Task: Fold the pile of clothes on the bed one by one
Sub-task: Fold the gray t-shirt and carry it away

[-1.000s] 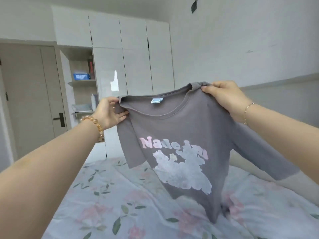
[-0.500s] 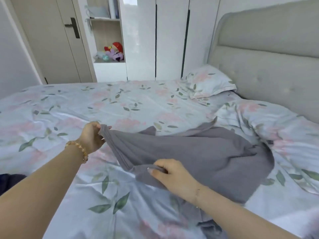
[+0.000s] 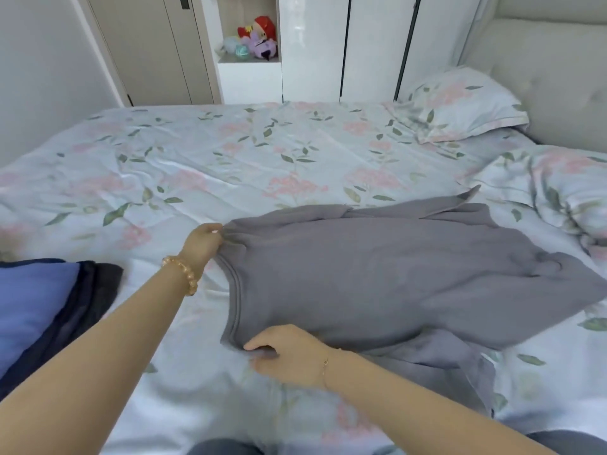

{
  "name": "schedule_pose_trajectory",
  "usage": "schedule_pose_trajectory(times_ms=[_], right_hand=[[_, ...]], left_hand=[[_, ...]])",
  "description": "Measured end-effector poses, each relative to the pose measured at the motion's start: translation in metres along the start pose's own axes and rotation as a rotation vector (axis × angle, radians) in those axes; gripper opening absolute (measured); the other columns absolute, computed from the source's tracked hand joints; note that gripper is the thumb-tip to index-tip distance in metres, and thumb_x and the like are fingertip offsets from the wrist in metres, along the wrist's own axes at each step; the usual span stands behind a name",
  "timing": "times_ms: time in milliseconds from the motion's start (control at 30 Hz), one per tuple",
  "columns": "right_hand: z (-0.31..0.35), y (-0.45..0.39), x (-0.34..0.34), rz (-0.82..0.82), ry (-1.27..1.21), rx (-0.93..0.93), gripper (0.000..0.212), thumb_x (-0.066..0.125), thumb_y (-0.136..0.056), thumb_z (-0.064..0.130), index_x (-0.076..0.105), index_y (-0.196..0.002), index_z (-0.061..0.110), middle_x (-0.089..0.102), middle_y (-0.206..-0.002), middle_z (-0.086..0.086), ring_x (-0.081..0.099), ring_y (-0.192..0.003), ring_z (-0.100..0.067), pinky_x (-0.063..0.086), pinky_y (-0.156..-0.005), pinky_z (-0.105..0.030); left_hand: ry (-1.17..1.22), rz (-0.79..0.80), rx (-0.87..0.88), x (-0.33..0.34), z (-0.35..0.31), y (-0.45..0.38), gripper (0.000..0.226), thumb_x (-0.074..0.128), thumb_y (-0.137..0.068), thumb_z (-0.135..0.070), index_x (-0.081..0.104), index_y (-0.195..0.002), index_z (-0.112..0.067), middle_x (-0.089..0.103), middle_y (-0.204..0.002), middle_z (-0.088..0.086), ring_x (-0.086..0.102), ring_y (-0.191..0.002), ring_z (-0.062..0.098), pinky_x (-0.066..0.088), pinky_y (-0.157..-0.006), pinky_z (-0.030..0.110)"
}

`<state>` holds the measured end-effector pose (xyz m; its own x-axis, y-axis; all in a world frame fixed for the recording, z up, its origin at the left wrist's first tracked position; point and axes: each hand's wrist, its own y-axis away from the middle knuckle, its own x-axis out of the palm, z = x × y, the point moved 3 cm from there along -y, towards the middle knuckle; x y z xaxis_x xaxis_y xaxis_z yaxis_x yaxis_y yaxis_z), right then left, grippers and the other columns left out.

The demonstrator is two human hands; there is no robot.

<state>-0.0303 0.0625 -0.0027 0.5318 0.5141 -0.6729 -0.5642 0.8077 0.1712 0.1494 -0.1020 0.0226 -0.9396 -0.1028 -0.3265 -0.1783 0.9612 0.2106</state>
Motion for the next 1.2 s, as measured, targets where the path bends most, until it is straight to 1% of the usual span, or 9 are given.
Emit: schedule_pose_trajectory(times_ms=[167,333,467,633,733,833,933,1100,1200], right_hand=[[-0.032,0.068,-0.05,-0.32,-0.117,-0.063,0.019,0.06,-0.092,0.009,0.073,-0.106,0.01,0.072,-0.105,0.0,0.064,-0.098,-0.006,0.049,-0.086,-0.017],[-0.091,0.164,-0.118,-0.514,-0.229,0.239,0.014,0.061,-0.093,0.009,0.074,-0.093,0.012,0.073,-0.099,0.004,0.066,-0.091,-0.007,0.045,-0.084,-0.013],[-0.14,0.232,-0.152,-0.58,-0.136,0.524,0.013,0.062,-0.09,0.012,0.073,-0.085,0.018,0.07,-0.087,0.008,0.064,-0.084,-0.009,0.045,-0.073,-0.017],[-0.187,0.264,-0.14,-0.511,-0.221,0.726,0.017,0.063,-0.088,0.019,0.069,-0.082,0.004,0.063,-0.072,-0.002,0.058,-0.067,-0.017,0.049,-0.069,-0.029],[-0.184,0.258,-0.117,-0.481,-0.362,0.647,0.022,0.069,-0.088,0.025,0.067,-0.091,0.004,0.056,-0.067,0.001,0.052,-0.061,-0.012,0.045,-0.059,-0.02],[-0.174,0.246,-0.105,-0.458,-0.226,0.525,0.024,0.07,-0.087,0.025,0.053,-0.073,0.017,0.048,-0.06,0.007,0.044,-0.058,-0.009,0.035,-0.055,-0.019],[-0.159,0.241,-0.093,-0.228,-0.12,0.427,0.041,0.067,-0.088,0.019,0.04,-0.056,0.018,0.039,-0.055,0.005,0.037,-0.056,-0.009,0.028,-0.054,-0.022],[-0.129,0.264,-0.076,0.081,-0.31,0.409,0.032,0.071,-0.086,0.035,0.065,-0.07,0.007,0.06,-0.063,0.012,0.053,-0.064,0.0,0.037,-0.068,-0.012],[-0.135,0.273,-0.094,-0.021,-0.33,0.383,0.017,0.066,-0.089,0.024,0.073,-0.087,0.008,0.069,-0.086,0.004,0.057,-0.078,-0.005,0.045,-0.077,-0.021]], left_hand=[[-0.283,0.119,0.182,0.036,-0.006,0.074,0.036,0.049,-0.087,-0.002,0.063,-0.117,-0.017,0.058,-0.119,0.003,0.054,-0.102,0.015,0.041,-0.081,0.023],[-0.479,0.394,0.513,0.117,-0.031,0.163,0.029,0.057,-0.084,-0.002,0.066,-0.108,-0.018,0.06,-0.115,-0.002,0.055,-0.106,0.011,0.036,-0.089,0.014],[-0.64,0.486,0.674,0.196,-0.036,0.21,0.032,0.064,-0.087,-0.029,0.058,-0.118,-0.021,0.053,-0.119,-0.001,0.051,-0.114,0.015,0.04,-0.097,0.03],[-1.034,0.488,0.558,0.261,-0.007,0.229,0.061,0.058,-0.082,-0.062,0.046,-0.126,-0.021,0.04,-0.125,0.003,0.04,-0.118,0.026,0.043,-0.092,0.041],[-1.011,0.413,0.627,0.268,0.003,0.231,0.034,0.059,-0.09,-0.044,0.052,-0.107,-0.016,0.046,-0.112,0.003,0.045,-0.108,0.025,0.046,-0.083,0.038],[-0.808,0.475,0.691,0.26,0.005,0.234,0.016,0.063,-0.089,-0.023,0.05,-0.085,-0.014,0.045,-0.085,-0.003,0.049,-0.085,0.021,0.044,-0.076,0.038],[-0.735,0.54,0.732,0.243,0.001,0.233,0.005,0.064,-0.086,-0.007,0.063,-0.091,-0.005,0.05,-0.084,-0.002,0.049,-0.081,0.017,0.04,-0.077,0.03],[-0.814,0.747,0.697,0.231,0.004,0.231,0.011,0.063,-0.09,-0.01,0.072,-0.096,-0.012,0.051,-0.087,-0.015,0.052,-0.074,-0.006,0.034,-0.075,0.009],[-0.804,0.736,0.603,0.232,-0.001,0.236,0.026,0.056,-0.084,0.003,0.073,-0.096,-0.013,0.06,-0.095,-0.008,0.055,-0.075,-0.001,0.039,-0.076,0.01]])
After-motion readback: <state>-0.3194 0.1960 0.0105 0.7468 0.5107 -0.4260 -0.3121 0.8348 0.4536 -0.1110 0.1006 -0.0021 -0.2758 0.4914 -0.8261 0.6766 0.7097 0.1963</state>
